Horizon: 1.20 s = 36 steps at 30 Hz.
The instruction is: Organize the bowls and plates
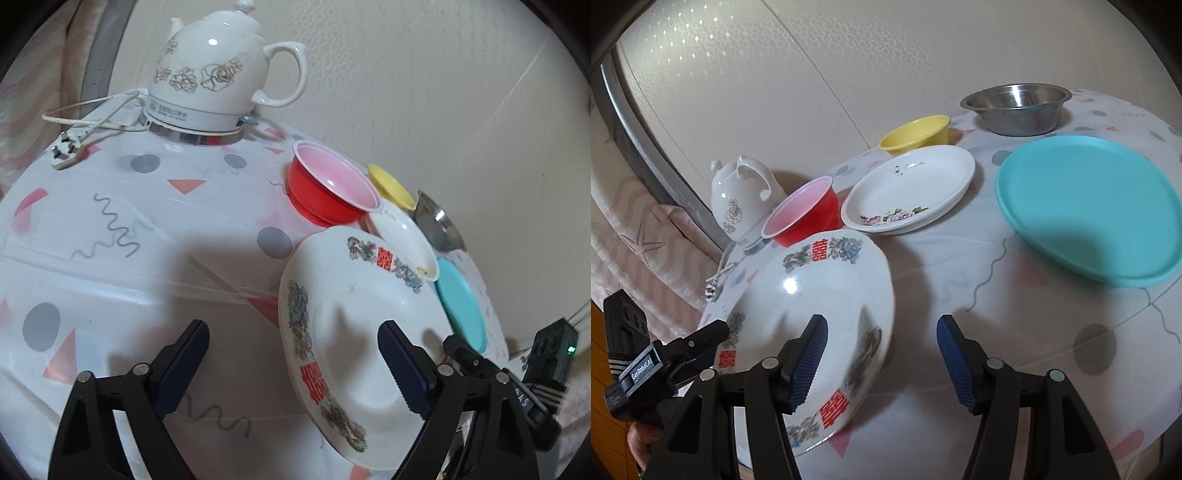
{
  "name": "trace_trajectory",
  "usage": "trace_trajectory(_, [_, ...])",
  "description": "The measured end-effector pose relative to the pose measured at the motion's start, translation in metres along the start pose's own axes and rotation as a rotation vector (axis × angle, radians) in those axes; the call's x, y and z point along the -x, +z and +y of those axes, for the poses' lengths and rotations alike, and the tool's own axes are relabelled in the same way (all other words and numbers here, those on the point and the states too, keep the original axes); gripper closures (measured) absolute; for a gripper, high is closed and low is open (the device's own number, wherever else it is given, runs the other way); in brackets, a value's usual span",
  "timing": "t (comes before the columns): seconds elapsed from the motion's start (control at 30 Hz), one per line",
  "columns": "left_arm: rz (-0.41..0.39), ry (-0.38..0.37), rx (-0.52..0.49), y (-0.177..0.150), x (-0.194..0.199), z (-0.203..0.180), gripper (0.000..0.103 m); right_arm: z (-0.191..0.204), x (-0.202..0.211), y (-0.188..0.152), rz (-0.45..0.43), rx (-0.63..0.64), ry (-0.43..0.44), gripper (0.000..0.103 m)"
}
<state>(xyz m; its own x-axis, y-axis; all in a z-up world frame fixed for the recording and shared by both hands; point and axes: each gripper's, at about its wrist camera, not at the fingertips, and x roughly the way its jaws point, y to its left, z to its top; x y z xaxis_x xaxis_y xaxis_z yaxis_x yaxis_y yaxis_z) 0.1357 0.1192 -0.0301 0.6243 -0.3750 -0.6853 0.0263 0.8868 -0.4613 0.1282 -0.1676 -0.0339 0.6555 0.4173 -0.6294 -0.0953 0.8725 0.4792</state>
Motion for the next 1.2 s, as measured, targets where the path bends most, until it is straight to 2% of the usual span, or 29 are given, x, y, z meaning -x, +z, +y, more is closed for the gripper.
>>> trace_trajectory(0.23, [0.002,0.02,-0.061,-0.001,-0.006,-0.009,0.026,0.01,-0.014,0.0,0.025,0.051,-0.015,0.055])
trace_trajectory(0.43, [-0.003,0.043,-0.102,-0.003,-0.01,-0.012,0.032,0.012,-0.019,0.0,0.039,0.051,-0.006,0.057])
trace_trajectory(0.57, [-0.013,0.071,-0.138,-0.004,-0.011,-0.016,0.036,0.014,-0.021,0.001,0.048,0.066,-0.03,0.063])
trace_trajectory(0.63, [-0.011,0.078,-0.162,-0.004,-0.012,-0.019,0.042,0.016,-0.022,0.001,0.049,0.078,-0.044,0.069])
trace_trajectory(0.73, [-0.001,0.081,-0.173,-0.005,-0.016,-0.019,0.05,0.017,-0.023,0.001,0.052,0.086,-0.05,0.071])
trace_trajectory(0.93, [-0.008,0.1,-0.203,-0.007,-0.018,-0.024,0.053,0.02,-0.024,0.0,0.05,0.108,-0.067,0.072])
trace_trajectory(1.2, [-0.004,0.074,-0.221,-0.008,-0.021,-0.028,0.057,0.019,-0.025,0.0,0.046,0.111,-0.069,0.078])
